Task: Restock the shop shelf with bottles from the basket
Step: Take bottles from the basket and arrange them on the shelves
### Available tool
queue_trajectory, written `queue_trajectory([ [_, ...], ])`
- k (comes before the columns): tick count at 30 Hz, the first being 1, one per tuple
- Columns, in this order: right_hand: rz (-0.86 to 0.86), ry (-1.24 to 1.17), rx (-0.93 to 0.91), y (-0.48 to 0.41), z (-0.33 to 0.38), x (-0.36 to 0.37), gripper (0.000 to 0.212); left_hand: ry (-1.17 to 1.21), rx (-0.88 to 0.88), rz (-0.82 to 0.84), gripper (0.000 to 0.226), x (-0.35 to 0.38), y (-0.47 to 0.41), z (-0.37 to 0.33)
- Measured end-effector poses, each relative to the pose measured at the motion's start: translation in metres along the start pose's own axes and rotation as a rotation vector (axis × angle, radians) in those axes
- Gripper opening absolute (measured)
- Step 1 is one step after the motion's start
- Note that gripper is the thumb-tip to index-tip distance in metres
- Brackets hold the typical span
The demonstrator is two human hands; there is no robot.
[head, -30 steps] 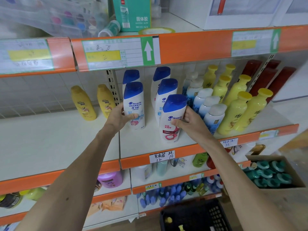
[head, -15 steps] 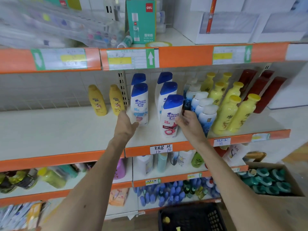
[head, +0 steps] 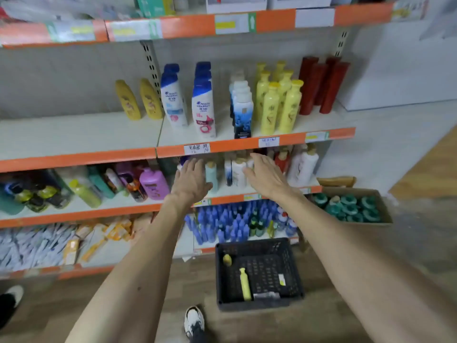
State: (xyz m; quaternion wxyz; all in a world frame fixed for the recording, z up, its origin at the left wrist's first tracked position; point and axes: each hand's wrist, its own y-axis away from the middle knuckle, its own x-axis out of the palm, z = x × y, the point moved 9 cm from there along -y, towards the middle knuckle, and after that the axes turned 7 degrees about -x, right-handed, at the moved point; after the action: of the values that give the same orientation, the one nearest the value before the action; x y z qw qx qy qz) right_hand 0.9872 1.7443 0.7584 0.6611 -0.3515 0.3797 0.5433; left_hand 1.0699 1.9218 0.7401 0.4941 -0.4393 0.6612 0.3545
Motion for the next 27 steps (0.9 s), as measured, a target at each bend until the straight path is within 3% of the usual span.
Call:
queue_trajectory([
  [9,0.174,0.044,0.145,0.096,-0.093,0.025,0.043,0.047,-0.034,0.208,0.067,0.07,0.085,-0.056],
  [12,0.23,0.049,0.173,0.105,-0.114,0.045,0.048,0.059,-0.057,0.282,0.065,0.099,0.084,-0.068],
  [16,0.349,0.046,0.253,0.111,-0.152,0.075,0.036,0.085,-0.091,0.386,0.058,0.148,0.064,-0.077],
  [20,0.408,0.02,0.301,0.103,-0.195,0.11,0.042,0.127,-0.129,0.465,0.049,0.202,0.048,-0.088],
  [23,0.474,-0.028,0.31,0.109,-0.227,0.172,0.042,0.141,-0.153,0.553,0.046,0.272,0.056,-0.079],
  [27,0.544,-0.016,0.285,0.105,-0.307,0.3,0.037,0.134,-0.232,0.621,0.042,0.43,0.059,-0.047],
])
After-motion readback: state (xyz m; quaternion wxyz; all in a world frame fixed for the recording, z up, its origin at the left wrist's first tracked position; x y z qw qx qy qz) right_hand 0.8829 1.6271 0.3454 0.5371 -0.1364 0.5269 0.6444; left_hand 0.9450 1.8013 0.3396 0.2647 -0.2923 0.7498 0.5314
